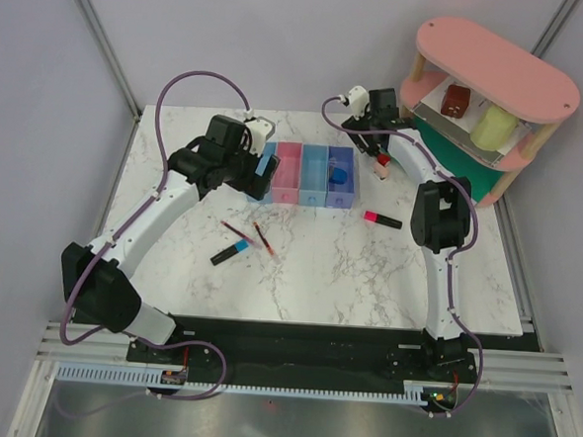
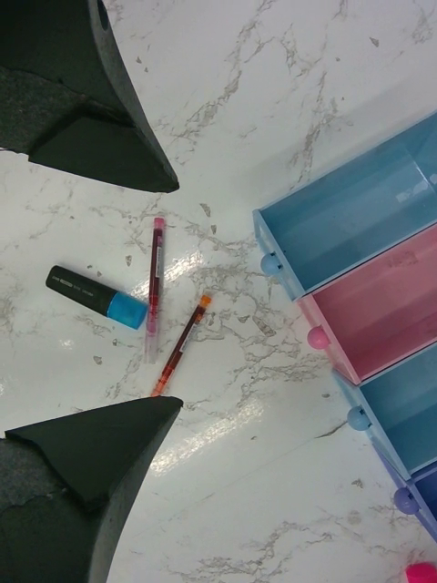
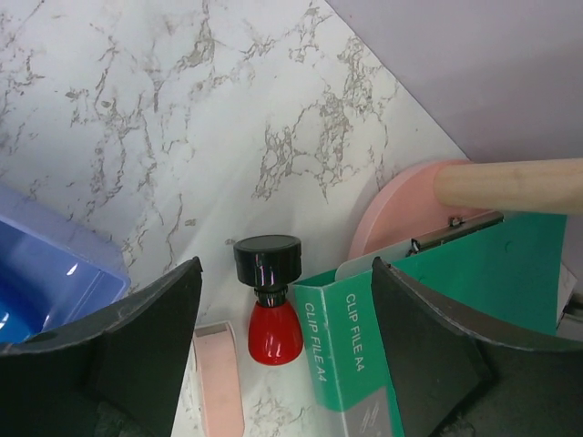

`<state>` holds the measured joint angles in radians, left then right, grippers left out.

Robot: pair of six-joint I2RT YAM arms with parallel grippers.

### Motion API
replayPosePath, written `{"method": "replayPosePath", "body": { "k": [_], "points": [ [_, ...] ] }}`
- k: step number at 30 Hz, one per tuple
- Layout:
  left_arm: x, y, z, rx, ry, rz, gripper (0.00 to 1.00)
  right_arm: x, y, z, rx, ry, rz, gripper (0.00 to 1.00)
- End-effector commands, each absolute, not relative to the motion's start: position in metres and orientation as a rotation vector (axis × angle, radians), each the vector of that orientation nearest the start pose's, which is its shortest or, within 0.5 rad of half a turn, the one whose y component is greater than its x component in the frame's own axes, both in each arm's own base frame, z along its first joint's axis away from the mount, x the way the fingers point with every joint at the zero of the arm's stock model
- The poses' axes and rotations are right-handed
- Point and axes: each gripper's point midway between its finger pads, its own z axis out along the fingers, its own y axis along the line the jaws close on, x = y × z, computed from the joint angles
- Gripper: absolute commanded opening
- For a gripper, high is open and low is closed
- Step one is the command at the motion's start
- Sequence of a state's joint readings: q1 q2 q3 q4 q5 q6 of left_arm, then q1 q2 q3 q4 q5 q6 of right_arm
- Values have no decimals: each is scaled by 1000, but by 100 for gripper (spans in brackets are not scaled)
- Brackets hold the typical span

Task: Sort the stationery into containers
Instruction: Pick up the stationery from the center of the board.

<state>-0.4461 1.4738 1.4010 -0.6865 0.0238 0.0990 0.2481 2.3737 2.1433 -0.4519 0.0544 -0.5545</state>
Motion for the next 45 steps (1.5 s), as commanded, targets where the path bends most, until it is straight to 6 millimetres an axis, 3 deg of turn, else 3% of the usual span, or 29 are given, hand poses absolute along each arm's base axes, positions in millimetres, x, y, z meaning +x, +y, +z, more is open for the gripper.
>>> {"method": "replayPosePath", "body": {
  "k": [1, 8, 12, 23, 30, 35, 45],
  "points": [
    [354, -162, 230, 673, 2199, -156, 100, 641, 115, 126, -822, 2035, -265, 84],
    [352, -156, 227, 670, 2209, -123, 100, 646, 99, 98, -814, 2077, -252, 85],
    [351, -152, 225, 666, 2212, -99, 100, 644, 100, 82, -843, 2091, -210, 85],
    [354, -146, 223, 673, 2213, -51, 100, 640, 113, 66, -894, 2085, -117, 86],
    [354, -146, 221, 673, 2219, -44, 100, 632, 111, 43, -936, 2119, -110, 86],
    [355, -144, 222, 675, 2214, -33, 100, 633, 112, 38, -939, 2120, -99, 85],
    [356, -144, 219, 678, 2221, -29, 100, 630, 118, 24, -957, 2135, -54, 77]
  ]
}}
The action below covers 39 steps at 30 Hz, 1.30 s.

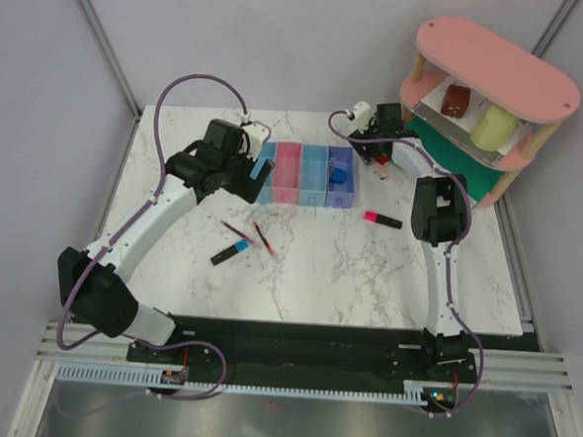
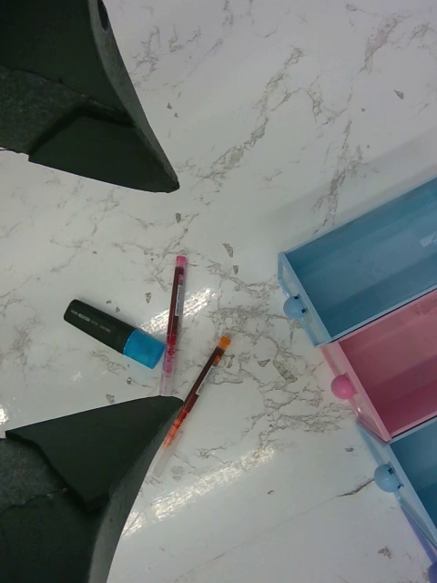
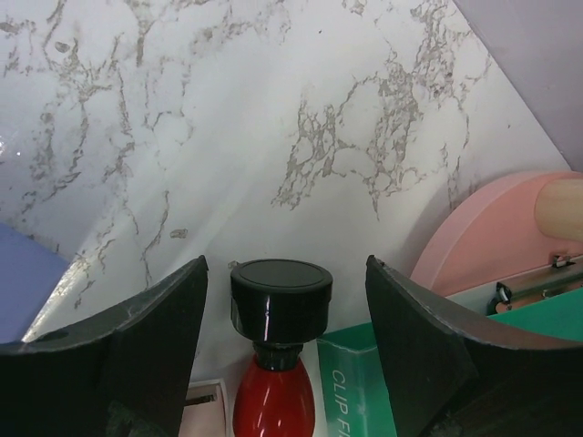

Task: Sort the stationery into containers
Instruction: Pick up the stationery from the center of the board.

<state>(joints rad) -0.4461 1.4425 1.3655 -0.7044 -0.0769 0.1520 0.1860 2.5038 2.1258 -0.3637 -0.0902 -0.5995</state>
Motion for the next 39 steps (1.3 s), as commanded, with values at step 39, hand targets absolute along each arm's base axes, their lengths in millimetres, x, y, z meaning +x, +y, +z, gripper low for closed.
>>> {"method": "replayPosePath", "body": {
  "k": [39],
  "points": [
    [348, -147, 222, 664, 2214, -78, 100, 630, 144, 123, -922, 1991, -78, 38]
  ]
}}
